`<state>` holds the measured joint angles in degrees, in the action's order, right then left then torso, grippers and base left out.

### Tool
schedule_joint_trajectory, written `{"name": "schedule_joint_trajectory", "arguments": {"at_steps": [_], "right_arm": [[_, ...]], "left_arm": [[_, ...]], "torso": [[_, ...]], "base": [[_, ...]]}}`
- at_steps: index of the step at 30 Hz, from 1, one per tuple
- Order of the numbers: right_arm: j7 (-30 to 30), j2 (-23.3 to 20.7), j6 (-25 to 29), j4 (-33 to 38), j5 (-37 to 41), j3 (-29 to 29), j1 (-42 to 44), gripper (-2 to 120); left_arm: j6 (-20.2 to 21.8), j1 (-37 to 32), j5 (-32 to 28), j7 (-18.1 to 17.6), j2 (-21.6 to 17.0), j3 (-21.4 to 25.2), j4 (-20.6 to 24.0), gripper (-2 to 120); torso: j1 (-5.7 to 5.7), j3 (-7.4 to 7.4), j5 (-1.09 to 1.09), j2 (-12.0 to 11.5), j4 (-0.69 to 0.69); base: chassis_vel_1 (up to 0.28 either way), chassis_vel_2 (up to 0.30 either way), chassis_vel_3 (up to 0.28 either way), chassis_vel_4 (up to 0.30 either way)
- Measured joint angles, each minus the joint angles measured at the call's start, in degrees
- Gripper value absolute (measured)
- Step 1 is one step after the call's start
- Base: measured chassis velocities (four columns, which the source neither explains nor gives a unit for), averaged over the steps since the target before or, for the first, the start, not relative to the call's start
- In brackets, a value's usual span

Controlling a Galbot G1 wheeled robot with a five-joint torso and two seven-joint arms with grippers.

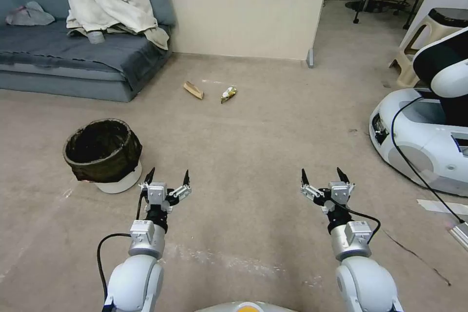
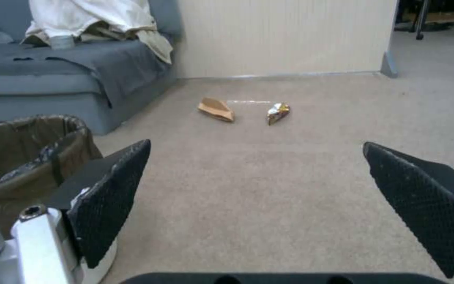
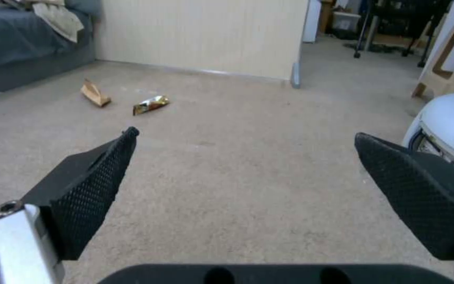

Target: Pick up the trash can from the floor.

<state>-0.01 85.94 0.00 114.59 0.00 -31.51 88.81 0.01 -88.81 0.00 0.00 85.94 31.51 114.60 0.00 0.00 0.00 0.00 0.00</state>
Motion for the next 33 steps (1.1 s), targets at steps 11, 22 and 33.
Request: {"name": "schedule_joint_trajectory", "arguments": {"at_steps": [11,22,33], "right_arm": [[0.0,0.0,0.0,0.0,0.0,0.0,0.0,100],[0.9,1.1,1.4,2.0,-0.3,-0.6,2.7,100],[6.1,6.2,9.4,12.5,-1.8,-3.8,15.7,100]], "left_arm": [[0.0,0.0,0.0,0.0,0.0,0.0,0.0,100],[-0.1,-1.6,0.1,-0.6,0.1,-0.1,2.7,100],[-0.6,-11.8,1.3,-4.6,0.7,-1.1,19.3,100]], "torso": [[0.0,0.0,0.0,0.0,0.0],[0.0,0.0,-0.01,0.0,0.02],[0.0,-0.01,0.02,0.0,0.01]], "base": [[0.0,0.0,0.0,0.0],[0.0,0.0,0.0,0.0],[0.0,0.0,0.0,0.0]]}}
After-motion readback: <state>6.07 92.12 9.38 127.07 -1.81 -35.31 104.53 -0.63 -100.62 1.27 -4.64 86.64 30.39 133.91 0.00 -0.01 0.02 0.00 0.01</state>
